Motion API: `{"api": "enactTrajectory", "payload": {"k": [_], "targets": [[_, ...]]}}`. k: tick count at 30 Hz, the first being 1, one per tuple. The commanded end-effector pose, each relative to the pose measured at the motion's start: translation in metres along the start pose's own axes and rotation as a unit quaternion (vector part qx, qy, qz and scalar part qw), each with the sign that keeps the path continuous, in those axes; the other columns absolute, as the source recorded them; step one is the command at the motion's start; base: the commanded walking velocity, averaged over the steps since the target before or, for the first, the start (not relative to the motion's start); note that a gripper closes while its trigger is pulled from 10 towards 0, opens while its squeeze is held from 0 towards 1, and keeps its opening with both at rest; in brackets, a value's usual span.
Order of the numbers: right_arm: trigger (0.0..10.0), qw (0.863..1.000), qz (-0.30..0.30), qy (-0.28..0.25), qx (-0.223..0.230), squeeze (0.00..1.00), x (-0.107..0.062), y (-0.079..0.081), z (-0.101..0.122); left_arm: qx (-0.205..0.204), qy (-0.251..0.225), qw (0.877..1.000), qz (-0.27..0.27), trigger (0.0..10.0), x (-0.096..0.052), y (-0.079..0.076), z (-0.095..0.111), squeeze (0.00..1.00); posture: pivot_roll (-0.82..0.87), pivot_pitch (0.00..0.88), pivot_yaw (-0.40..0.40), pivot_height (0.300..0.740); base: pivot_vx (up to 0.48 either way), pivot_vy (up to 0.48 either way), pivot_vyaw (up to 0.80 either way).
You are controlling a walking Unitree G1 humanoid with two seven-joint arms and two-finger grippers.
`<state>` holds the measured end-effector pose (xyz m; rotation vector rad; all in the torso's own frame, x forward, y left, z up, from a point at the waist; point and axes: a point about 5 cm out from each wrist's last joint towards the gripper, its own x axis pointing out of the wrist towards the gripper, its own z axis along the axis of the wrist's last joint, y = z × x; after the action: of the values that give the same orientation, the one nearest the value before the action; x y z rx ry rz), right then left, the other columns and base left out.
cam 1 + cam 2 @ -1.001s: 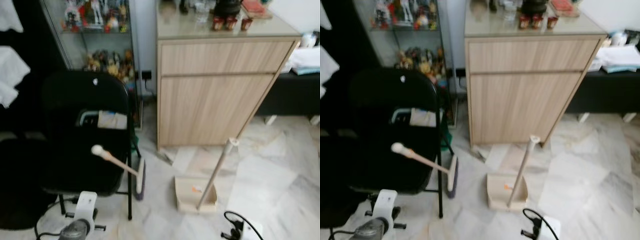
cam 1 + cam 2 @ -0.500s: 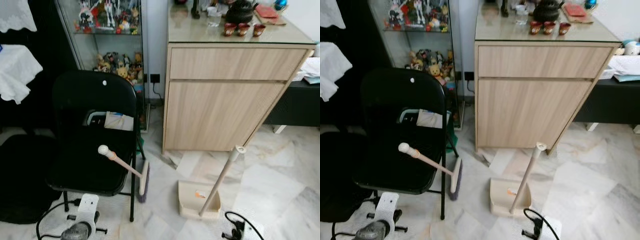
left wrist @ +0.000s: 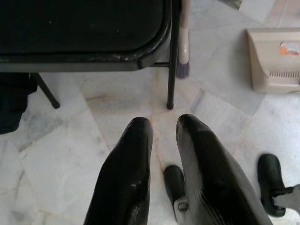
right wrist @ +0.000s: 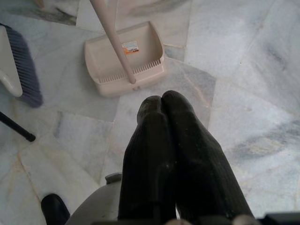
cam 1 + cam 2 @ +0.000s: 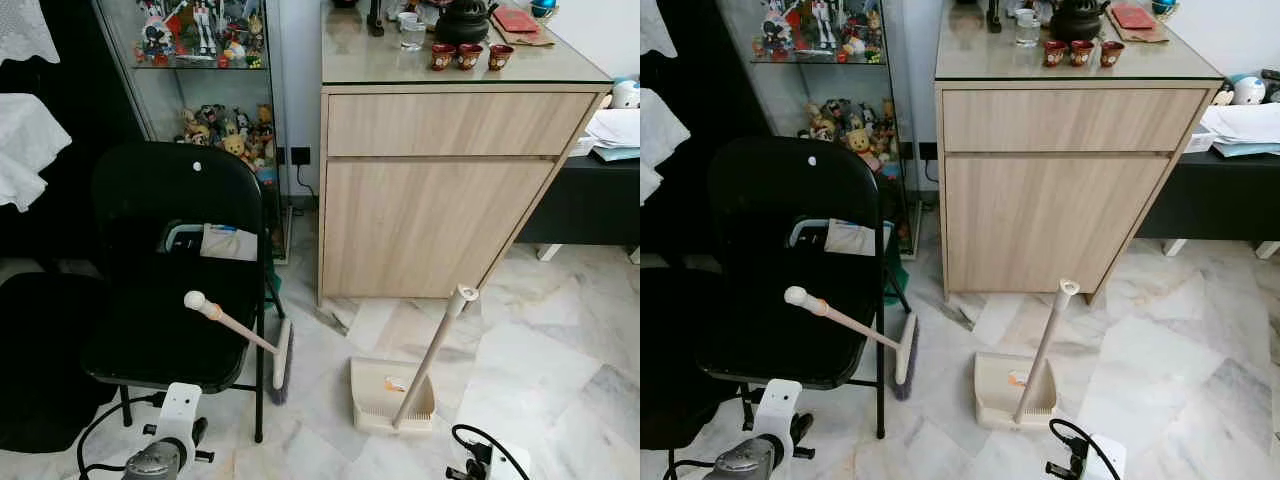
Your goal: Sweep floor
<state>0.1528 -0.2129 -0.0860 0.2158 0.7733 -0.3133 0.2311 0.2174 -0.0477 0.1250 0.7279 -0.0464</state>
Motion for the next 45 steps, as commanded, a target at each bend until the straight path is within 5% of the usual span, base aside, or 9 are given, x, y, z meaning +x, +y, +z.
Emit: {"api": "enactTrajectory", "payload": {"k": [1,24,27,28,29,45], "targets": [[10.0,1.000,-0.004,0.005,0.004,0.00,-0.001,-0.001,-0.003,-0.005,-0.002,1.000,-0.001,10.0,0.000,-0.001,-0.001,1.00,0.04,0.075,-0.009,0.740,0.000,0.000,0.00],[10.0,1.000,-0.006,0.009,0.007,0.00,-0.002,-0.002,-0.005,-0.027,-0.028,0.999,0.000,10.0,0.000,0.002,0.007,1.00,0.03,0.080,-0.008,0.740,0.000,0.000,0.00],[10.0,1.000,-0.007,0.008,0.006,0.00,-0.002,-0.002,-0.005,-0.055,-0.057,0.997,0.009,10.0,0.002,0.003,0.017,1.00,0.03,0.081,-0.007,0.740,0.000,0.000,0.00],[10.0,1.000,-0.007,0.008,0.006,0.00,-0.002,-0.002,-0.005,-0.066,-0.068,0.995,0.008,10.0,0.002,0.004,0.020,0.10,0.03,0.081,-0.007,0.740,0.000,0.000,0.00],[10.0,1.000,-0.007,0.008,0.006,0.00,-0.002,-0.002,-0.005,-0.068,-0.071,0.995,0.008,10.0,0.002,0.004,0.021,0.00,0.03,0.082,-0.008,0.740,0.000,0.000,0.00],[10.0,1.000,-0.005,0.009,0.006,0.00,-0.002,-0.001,-0.005,-0.069,-0.118,0.990,-0.027,10.0,-0.005,0.011,0.022,0.00,0.04,0.082,-0.005,0.740,0.000,0.000,0.00]]}}
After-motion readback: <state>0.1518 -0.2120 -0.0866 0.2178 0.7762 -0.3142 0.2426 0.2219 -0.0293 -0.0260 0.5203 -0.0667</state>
